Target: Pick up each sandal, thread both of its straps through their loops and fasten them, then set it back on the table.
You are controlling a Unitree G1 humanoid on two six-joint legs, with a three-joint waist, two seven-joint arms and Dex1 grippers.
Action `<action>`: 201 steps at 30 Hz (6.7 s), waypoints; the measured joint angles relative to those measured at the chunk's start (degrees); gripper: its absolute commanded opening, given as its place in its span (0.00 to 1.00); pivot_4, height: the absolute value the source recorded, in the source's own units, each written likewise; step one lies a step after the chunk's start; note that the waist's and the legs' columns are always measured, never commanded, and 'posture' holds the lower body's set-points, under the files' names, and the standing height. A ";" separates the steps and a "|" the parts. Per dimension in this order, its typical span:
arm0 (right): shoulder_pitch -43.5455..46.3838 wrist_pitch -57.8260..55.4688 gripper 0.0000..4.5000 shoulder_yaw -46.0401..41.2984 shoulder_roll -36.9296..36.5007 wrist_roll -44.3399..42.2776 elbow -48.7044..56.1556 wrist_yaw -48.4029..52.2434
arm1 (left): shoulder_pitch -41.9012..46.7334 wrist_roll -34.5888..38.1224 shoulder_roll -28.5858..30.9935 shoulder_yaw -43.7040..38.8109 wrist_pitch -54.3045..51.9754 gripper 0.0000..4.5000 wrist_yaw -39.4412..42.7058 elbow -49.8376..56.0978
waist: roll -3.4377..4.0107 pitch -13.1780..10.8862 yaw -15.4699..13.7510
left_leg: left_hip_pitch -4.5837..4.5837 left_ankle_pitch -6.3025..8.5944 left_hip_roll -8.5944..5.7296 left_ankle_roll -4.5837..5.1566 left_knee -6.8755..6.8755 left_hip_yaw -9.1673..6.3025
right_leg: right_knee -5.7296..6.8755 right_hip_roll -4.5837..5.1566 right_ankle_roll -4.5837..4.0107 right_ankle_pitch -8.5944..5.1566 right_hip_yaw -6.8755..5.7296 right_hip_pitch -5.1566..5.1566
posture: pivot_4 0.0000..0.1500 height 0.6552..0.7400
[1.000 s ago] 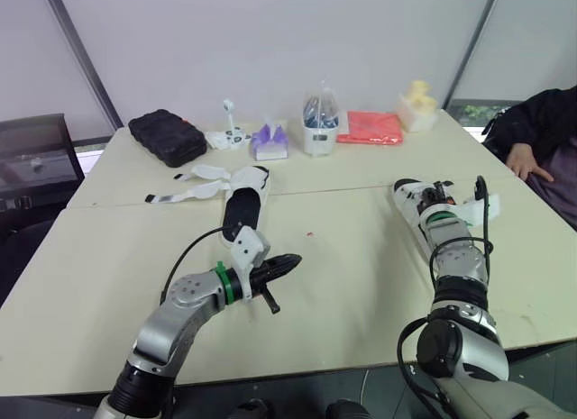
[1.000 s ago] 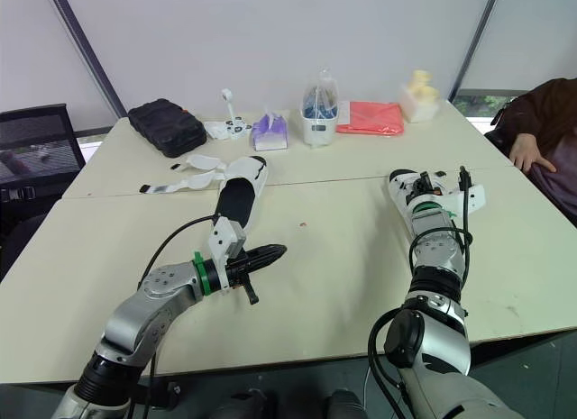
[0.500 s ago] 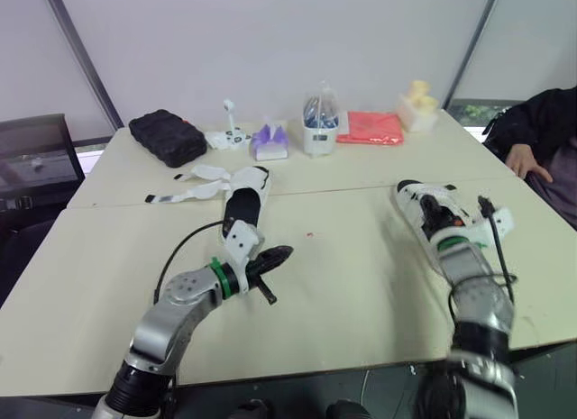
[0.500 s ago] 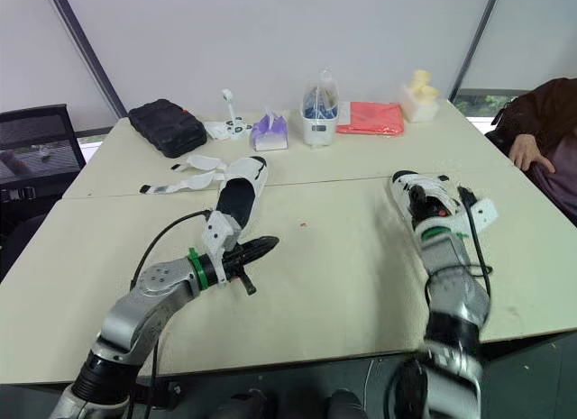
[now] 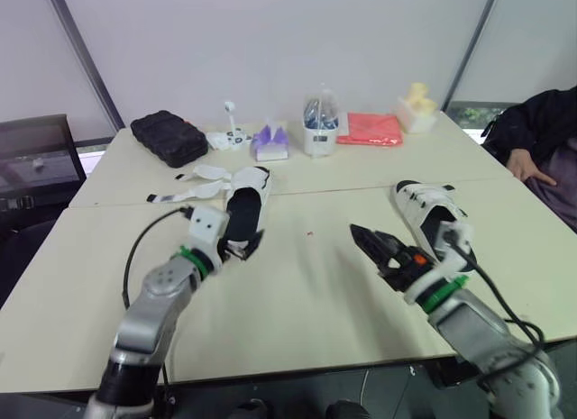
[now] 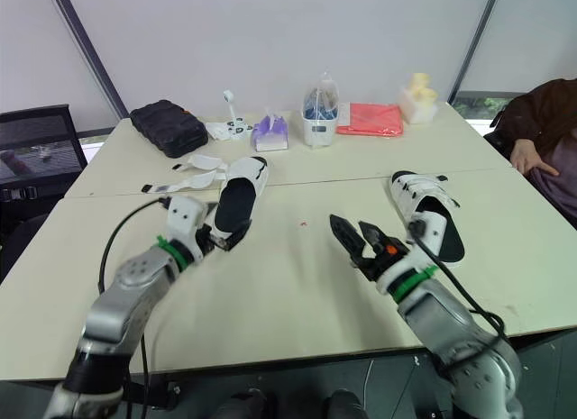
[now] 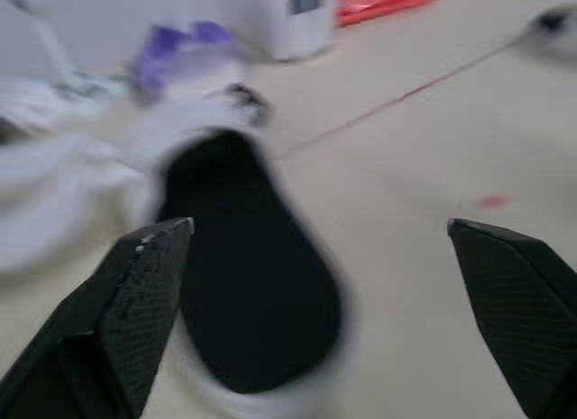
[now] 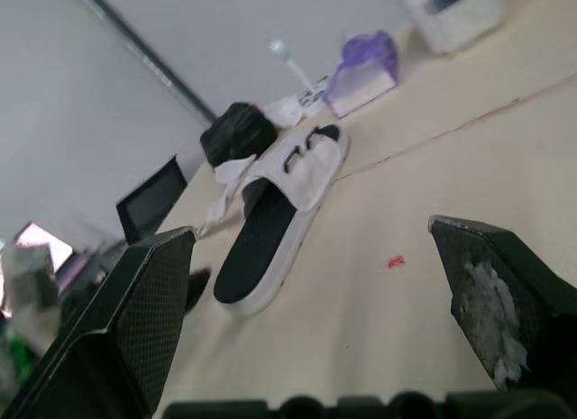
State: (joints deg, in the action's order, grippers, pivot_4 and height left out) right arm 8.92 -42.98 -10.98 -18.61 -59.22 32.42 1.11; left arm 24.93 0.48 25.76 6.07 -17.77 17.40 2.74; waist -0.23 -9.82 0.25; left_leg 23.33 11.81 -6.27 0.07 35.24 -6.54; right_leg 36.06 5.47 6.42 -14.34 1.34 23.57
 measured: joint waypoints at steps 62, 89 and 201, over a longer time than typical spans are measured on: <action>-4.15 3.28 1.00 -2.27 -6.89 11.59 -5.06 19.95 | 17.45 -47.37 13.53 29.84 72.74 0.01 -26.24 -27.92 | -0.39 0.01 -0.55 | 0.55 0.03 -0.16 -0.05 0.18 0.13 | 0.52 0.04 0.38 0.20 0.09 0.79 | 1.00 1.00; -4.21 2.37 1.00 -2.24 -10.97 14.12 -7.37 24.04 | 24.90 -56.17 10.20 26.37 94.79 0.01 -21.52 -36.33 | -0.42 0.01 -0.93 | 0.58 0.09 -0.19 0.04 0.86 0.17 | 0.96 0.04 0.42 0.17 0.03 0.63 | 1.00 1.00; 2.61 23.70 0.00 19.37 -14.19 40.00 -28.42 53.95 | 15.24 -14.08 0.95 8.70 70.66 0.01 29.83 -39.72 | -0.54 0.33 -0.33 | -0.11 0.27 0.05 -0.26 0.45 0.01 | 0.06 0.04 0.18 0.30 -0.01 -0.21 | 1.00 1.00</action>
State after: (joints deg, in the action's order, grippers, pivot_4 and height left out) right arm 11.52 -19.28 8.39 -32.80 -19.22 4.00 55.05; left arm 40.17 -13.60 26.72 14.76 52.89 47.23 -36.98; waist -0.77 -9.48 -0.08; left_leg 23.22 12.08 -6.22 -0.19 35.69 -6.53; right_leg 36.12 5.51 6.59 -14.04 1.33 23.37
